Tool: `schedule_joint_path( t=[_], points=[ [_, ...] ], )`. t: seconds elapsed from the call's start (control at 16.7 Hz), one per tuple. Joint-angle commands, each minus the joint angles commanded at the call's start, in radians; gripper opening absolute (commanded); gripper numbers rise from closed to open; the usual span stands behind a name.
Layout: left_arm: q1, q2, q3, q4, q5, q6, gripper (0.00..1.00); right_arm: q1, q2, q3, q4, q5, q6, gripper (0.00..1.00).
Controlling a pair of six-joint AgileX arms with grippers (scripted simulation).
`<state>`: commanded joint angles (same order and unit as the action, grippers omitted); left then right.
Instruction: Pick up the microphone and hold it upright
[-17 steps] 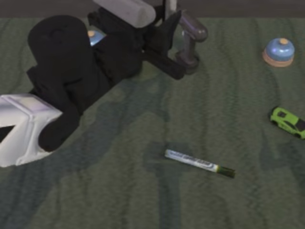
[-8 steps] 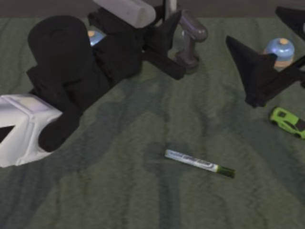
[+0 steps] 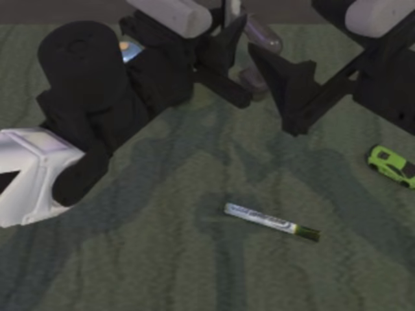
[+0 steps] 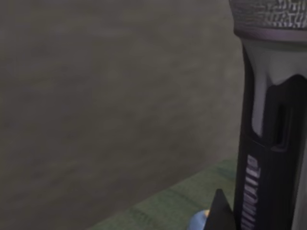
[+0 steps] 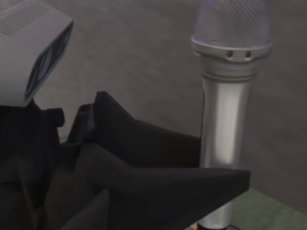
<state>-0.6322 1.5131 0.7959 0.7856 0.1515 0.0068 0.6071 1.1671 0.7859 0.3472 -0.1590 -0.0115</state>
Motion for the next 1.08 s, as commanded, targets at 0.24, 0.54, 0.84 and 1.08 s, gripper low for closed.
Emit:
schedule_joint_path(
  t=[0.24,0.54,0.84,1.08],
  points=[
    [0.0,0.0,0.0,0.0,0.0,0.0,0.0,-0.001,0.012,0.011,0.003,0.002,0.001,1.0],
    [0.0,0.0,0.0,0.0,0.0,0.0,0.0,0.025,0.222,0.167,0.055,0.028,0.002,1.0],
    [0.0,0.0,0.0,0.0,0.0,0.0,0.0,0.044,0.399,0.3,0.098,0.05,0.003,1.0],
    [0.0,0.0,0.0,0.0,0.0,0.0,0.0,0.045,0.404,0.304,0.1,0.051,0.003,1.0]
  ],
)
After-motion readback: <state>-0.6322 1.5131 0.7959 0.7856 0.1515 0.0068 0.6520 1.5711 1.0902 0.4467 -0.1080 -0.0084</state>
